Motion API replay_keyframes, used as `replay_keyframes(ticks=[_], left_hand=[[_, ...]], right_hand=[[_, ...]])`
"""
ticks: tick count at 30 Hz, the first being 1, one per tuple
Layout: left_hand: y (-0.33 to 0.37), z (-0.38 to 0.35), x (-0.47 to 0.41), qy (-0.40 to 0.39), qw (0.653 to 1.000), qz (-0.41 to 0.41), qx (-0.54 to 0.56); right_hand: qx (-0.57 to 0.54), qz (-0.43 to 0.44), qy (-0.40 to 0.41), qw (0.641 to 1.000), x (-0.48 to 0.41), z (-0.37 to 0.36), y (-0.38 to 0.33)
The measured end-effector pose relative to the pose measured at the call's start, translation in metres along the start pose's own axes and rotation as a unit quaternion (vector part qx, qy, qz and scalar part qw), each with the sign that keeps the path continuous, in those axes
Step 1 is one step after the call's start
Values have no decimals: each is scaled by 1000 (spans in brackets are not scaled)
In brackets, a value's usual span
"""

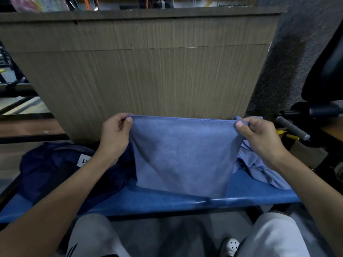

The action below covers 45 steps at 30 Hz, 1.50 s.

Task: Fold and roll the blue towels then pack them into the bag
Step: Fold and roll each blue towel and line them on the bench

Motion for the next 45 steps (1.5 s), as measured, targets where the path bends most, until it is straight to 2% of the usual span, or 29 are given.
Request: replay_keyframes(ticks=[7, 12, 19, 25, 33, 38, 42, 45], left_hand=[[-1, -2, -2, -11, 999, 45, 10], [-8, -7, 1, -8, 985, 150, 88], [-27, -14, 2, -17, 956, 252, 149], [-45, -22, -17, -9, 958, 246, 144], [-38, -18, -26, -2, 974, 173, 144], [-78, -11, 43, -26, 971, 218, 92], [-127, -11, 123, -93, 953, 289, 9], [-144, -8, 160, -148, 941, 300, -54]], right_hand=[[-18, -14, 37, 999, -7, 12, -2], [-88, -86, -13, 992, -11, 3, 4], [-66, -119, -20, 990, -26, -11, 16], [-81, -113, 10, 990, -53, -31, 23], [-98, -91, 39, 990, -60, -35, 21], [-50, -135, -17, 989, -12, -49, 75], [39, -202, -104, 973, 49, -68, 139], [119, -199, -173, 957, 83, -77, 168]])
Point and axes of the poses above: each hand's wrist, its own x-axis away from the middle knuckle, its own z-axis out of the back of the hand, y = z × x, the point moved 8 cm from there along -x, towards the middle knuckle, and after that the axes turned 7 degrees about -z, right-handed, at the moved point
